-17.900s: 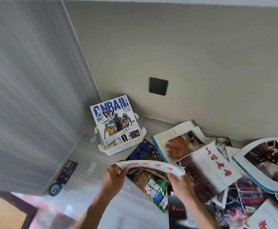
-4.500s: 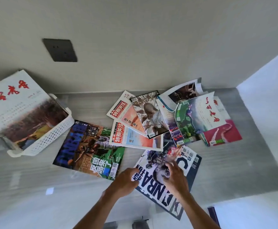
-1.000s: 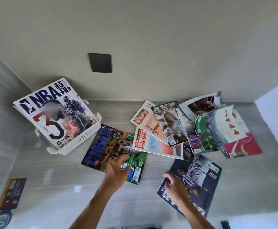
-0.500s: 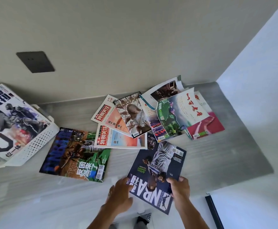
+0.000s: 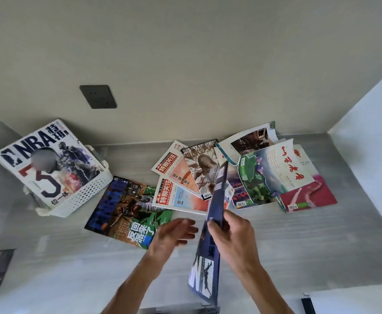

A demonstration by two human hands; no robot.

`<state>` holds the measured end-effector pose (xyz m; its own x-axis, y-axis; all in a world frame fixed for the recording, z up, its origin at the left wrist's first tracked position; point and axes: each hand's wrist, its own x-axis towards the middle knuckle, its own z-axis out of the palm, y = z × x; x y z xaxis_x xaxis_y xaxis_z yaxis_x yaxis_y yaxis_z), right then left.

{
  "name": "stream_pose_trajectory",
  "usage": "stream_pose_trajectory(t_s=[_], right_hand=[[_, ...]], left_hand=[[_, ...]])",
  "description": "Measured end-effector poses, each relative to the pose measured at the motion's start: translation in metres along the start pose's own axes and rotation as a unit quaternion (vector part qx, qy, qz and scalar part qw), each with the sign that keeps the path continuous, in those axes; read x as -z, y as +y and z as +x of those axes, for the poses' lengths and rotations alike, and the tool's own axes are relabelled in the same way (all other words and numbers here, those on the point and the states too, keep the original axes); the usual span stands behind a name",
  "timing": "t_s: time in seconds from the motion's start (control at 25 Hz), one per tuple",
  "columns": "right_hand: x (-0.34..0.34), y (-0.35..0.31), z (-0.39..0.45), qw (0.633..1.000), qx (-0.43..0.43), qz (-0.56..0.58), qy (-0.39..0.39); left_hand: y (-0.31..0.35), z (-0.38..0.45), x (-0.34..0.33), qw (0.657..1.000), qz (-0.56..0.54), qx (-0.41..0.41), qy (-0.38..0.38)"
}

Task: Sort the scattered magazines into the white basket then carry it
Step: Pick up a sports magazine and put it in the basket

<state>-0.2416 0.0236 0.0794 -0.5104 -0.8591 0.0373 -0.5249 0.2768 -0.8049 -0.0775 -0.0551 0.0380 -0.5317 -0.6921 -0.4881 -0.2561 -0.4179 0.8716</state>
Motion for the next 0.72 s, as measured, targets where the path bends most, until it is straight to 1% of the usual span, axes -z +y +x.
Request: stream_pose_trajectory(t_s=[0.04, 0.08, 0.12, 0.16, 0.24, 0.28, 0.32, 0.36, 0.4, 0.44, 0.48, 0.52, 0.56, 0.6, 0.64, 0.68, 0.72], right_hand=[[-0.003, -0.02, 0.002, 0.994, 0.088, -0.064, -0.012], [-0.007, -0.033, 0.004, 0.978, 0.174, -0.112, -0.015], [-0.012, -0.04, 0.006, 0.957, 0.251, -0.14, -0.02], [-0.016, -0.04, 0.008, 0.937, 0.31, -0.158, -0.03], [-0.021, -0.032, 0.013, 0.917, 0.348, -0.186, -0.052], [-0.022, -0.027, 0.016, 0.911, 0.354, -0.202, -0.057], [-0.025, -0.024, 0.017, 0.904, 0.364, -0.218, -0.056], [-0.03, -0.027, 0.018, 0.897, 0.371, -0.231, -0.063], [-0.036, -0.032, 0.019, 0.891, 0.378, -0.24, -0.07], [-0.043, -0.039, 0.021, 0.886, 0.381, -0.251, -0.081], [-0.049, -0.047, 0.024, 0.877, 0.389, -0.267, -0.094], [-0.054, -0.055, 0.028, 0.864, 0.401, -0.285, -0.111], [-0.059, -0.064, 0.033, 0.846, 0.42, -0.302, -0.132], [-0.065, -0.075, 0.036, 0.827, 0.44, -0.313, -0.158], [-0.073, -0.084, 0.036, 0.809, 0.46, -0.316, -0.184], [-0.082, -0.093, 0.034, 0.794, 0.481, -0.311, -0.202], [-0.092, -0.101, 0.03, 0.787, 0.499, -0.301, -0.203]], left_hand=[[0.018, -0.004, 0.013, 0.999, -0.053, -0.01, 0.003], [0.032, -0.007, 0.03, 0.994, -0.112, -0.009, 0.005], [0.044, -0.012, 0.05, 0.984, -0.18, 0.001, 0.01], [0.051, -0.018, 0.069, 0.966, -0.257, 0.01, 0.022], [0.051, -0.034, 0.108, 0.917, -0.395, 0.033, 0.041], [0.047, -0.042, 0.121, 0.904, -0.424, 0.04, 0.047], [0.04, -0.048, 0.13, 0.906, -0.416, 0.05, 0.055], [0.032, -0.052, 0.136, 0.923, -0.371, 0.068, 0.08], [0.022, -0.053, 0.14, 0.946, -0.286, 0.088, 0.128], [0.015, -0.054, 0.143, 0.962, -0.162, 0.097, 0.2], [0.012, -0.055, 0.149, 0.96, -0.022, 0.085, 0.266], [0.016, -0.057, 0.153, 0.946, 0.08, 0.049, 0.31], [0.023, -0.06, 0.157, 0.949, 0.14, -0.002, 0.284], [0.035, -0.065, 0.158, 0.973, 0.14, -0.022, 0.183], [0.047, -0.068, 0.154, 0.986, 0.16, 0.002, 0.043], [0.052, -0.069, 0.147, 0.975, 0.214, 0.028, -0.053], [0.048, -0.071, 0.14, 0.948, 0.308, 0.027, -0.075]])
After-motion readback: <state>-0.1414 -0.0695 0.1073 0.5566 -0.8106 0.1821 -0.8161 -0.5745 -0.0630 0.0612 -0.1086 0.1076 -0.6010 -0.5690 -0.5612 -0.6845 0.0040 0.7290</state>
